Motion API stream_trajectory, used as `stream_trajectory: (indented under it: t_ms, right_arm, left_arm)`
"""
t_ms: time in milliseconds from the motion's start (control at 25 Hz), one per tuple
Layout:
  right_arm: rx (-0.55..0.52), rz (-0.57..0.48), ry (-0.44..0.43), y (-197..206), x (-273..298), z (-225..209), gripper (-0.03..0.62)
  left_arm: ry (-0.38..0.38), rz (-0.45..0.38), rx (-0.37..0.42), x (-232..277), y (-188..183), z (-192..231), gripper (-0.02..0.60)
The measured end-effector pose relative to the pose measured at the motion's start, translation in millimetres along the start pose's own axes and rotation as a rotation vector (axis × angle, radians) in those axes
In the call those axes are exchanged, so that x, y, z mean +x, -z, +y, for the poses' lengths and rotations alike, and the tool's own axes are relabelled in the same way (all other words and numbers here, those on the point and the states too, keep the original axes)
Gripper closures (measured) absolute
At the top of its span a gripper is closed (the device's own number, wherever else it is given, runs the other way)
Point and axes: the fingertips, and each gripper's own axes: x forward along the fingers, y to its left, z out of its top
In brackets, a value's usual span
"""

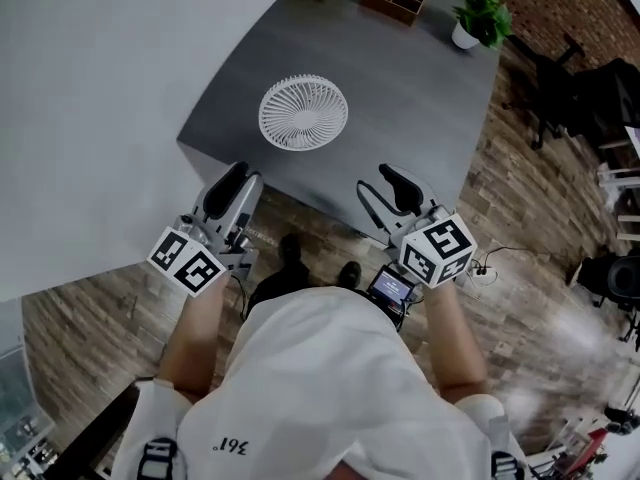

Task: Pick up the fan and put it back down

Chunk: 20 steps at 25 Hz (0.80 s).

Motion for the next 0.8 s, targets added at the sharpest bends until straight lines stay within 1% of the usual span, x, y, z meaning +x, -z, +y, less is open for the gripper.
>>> stream_trajectory:
  t_ms: [200,360,640,800]
  right_arm:
    - [-0.013,-0.011,0.029,-15.2,24.8,-7.9,0.404]
    - [-0.028,-0.012,0.036,-25.8,41.3,-14.0,0.396]
    - [-0.068,0.000,0.015,-39.1,64.8,-13.6,0.384]
    - [-0.079,0.018,-0.011,-42.1,76.1,-23.5,0.373]
  left_arm:
    - [0.037,0.030,0.024,12.0,-8.0,20.5,0.418]
    - [0.068,0.057,0.039,24.1,-11.1,29.9,0.395]
    - [0.084,0.092,0.067,33.9,-12.8,39.3,0.364]
    - [0.087,0.152,0.067,45.1,-4.6,47.1,0.360]
